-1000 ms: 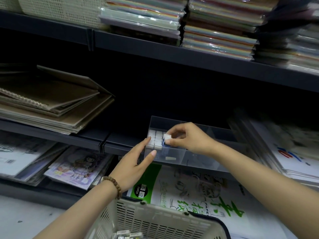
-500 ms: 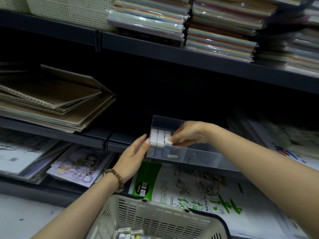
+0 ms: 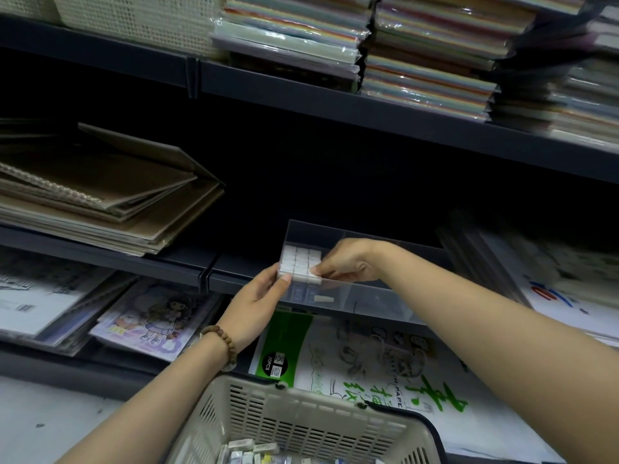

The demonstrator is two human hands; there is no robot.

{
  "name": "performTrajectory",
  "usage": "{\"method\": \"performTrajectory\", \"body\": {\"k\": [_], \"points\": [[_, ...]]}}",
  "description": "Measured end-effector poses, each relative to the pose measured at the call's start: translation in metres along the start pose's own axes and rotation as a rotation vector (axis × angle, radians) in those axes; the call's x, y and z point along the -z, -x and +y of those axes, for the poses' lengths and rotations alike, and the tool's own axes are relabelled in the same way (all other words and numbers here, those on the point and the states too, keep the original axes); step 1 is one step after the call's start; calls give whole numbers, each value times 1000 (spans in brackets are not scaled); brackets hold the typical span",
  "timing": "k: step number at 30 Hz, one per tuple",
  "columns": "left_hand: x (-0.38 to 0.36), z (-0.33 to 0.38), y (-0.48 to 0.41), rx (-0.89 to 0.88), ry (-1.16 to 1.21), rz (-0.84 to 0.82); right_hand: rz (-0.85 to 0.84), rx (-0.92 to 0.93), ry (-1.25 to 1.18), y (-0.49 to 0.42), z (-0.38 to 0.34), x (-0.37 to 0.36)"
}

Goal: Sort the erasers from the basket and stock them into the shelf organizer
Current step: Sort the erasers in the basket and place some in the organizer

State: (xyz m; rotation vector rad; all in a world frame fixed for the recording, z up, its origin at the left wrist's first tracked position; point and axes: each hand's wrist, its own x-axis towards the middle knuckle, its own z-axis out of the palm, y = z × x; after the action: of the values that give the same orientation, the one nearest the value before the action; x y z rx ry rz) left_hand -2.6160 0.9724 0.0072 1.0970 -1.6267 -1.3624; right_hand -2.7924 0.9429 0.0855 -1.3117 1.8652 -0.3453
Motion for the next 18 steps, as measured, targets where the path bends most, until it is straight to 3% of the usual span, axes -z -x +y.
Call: {"method": "performTrajectory", "body": {"k": [6,11,15,18], "points": [[5,-1,-1,-4,14,-23,71,-9,60,1,-1,0],[5,1,2,8,41,-24,172,133,172,10,7,-1],[10,5,13,-48,-2,42,403,449,7,43,27,-4],[16,0,38,-182,-48,118,394,566,-246,80,69,-14]]}}
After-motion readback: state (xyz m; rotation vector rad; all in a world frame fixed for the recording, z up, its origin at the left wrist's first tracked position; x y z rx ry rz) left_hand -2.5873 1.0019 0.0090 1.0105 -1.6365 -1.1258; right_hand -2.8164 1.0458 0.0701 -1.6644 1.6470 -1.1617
